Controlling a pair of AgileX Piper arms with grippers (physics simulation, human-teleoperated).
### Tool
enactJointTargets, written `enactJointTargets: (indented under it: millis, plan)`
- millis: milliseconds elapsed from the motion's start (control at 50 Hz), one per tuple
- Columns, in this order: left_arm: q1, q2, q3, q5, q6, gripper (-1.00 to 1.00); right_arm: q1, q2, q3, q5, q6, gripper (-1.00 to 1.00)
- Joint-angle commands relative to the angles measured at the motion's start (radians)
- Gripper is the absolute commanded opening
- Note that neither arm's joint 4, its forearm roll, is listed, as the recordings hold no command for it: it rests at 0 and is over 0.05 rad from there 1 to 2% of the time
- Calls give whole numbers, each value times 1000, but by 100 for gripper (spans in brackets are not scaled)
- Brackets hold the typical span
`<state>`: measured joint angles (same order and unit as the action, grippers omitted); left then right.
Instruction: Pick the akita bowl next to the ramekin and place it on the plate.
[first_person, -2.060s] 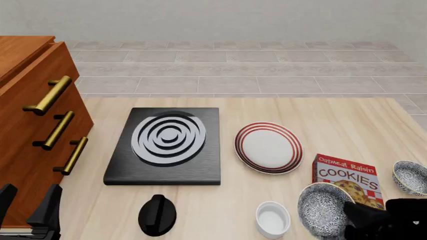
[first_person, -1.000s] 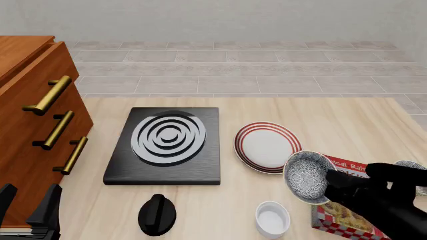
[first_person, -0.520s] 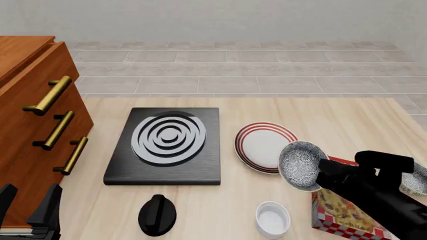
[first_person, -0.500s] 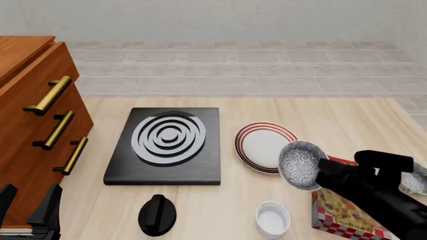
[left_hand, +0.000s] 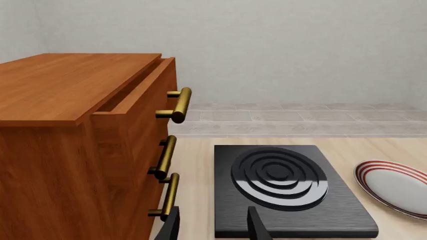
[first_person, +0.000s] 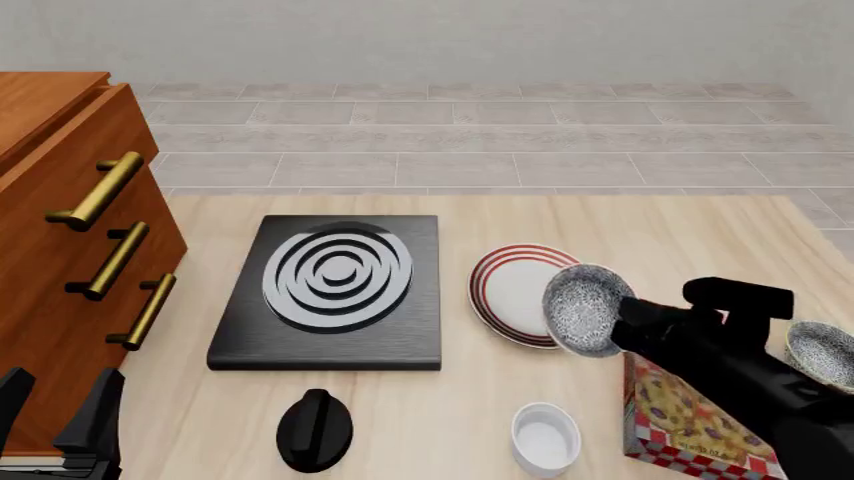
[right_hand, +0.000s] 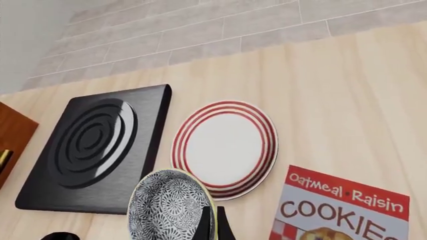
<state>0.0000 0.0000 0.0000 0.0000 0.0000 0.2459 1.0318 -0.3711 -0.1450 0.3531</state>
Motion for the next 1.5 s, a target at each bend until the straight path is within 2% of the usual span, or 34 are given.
enactJointTargets:
  millis: [20,600,1500]
  plan:
    - [0,0,0,0,0,100,5,65,-27,-49,5,-100]
    - [0,0,0,0,0,100,27,208,-103,-123,-6,-100]
    - [0,0,0,0,0,100,13,398,-185,-223,-16,-100]
